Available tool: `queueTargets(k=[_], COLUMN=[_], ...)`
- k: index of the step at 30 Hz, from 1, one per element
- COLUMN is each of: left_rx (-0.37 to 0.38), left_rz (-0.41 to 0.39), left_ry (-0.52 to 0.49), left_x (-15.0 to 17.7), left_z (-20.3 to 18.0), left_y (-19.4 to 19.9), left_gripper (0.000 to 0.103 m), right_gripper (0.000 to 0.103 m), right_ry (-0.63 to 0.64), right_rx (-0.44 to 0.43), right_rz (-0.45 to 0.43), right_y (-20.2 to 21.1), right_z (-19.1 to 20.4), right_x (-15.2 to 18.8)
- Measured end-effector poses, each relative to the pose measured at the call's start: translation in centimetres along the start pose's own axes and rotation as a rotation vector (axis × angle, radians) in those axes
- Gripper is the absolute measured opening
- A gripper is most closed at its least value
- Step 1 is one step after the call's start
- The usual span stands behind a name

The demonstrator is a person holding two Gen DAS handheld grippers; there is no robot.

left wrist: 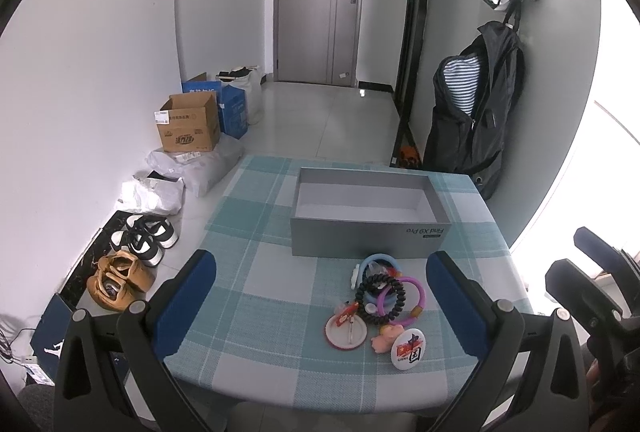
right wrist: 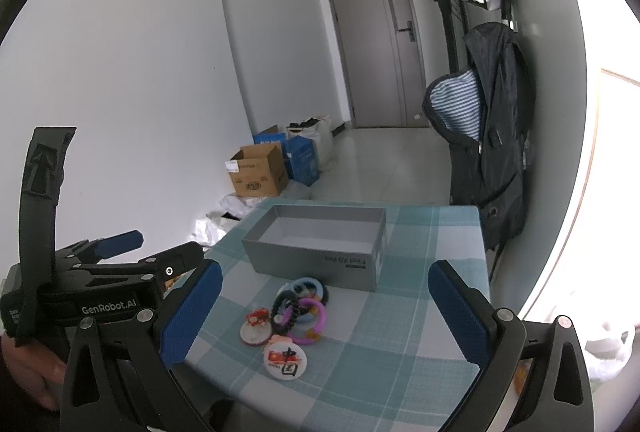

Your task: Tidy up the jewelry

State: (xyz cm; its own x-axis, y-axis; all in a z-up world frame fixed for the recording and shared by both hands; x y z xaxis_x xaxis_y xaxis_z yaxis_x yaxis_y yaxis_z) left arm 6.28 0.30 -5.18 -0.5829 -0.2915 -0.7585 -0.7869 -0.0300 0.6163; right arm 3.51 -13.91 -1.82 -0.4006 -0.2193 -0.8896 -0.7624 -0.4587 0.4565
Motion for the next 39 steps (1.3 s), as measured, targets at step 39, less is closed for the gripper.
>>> queueTargets(k=[39], left_rx=[0.075], left_rz=[0.090], left_ry=[0.027], left_x=[0.7], left_z=[0.0], left_y=[-1.3], left_gripper=[0.102], right_gripper=[0.103], right_ry=[-0.045], right_rx=[-0.110], right_rz=[0.081], right_y=[-2.8], right_z=[0.9], right_x=[1.3])
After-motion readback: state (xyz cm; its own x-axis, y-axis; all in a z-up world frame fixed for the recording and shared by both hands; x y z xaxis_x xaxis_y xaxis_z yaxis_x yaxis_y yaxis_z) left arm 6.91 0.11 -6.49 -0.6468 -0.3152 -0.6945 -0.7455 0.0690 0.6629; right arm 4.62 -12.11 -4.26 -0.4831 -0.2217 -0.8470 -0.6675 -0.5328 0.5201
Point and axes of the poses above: each gripper's, at about its wrist camera, not at the fingertips, and y roughly against the way its jaws point, z to its left, x to its underside, the point moved 8 cm from there along -y, roughly the way its jaws point, and after that the axes turned 11 degrees about y, right-handed, at the moved point
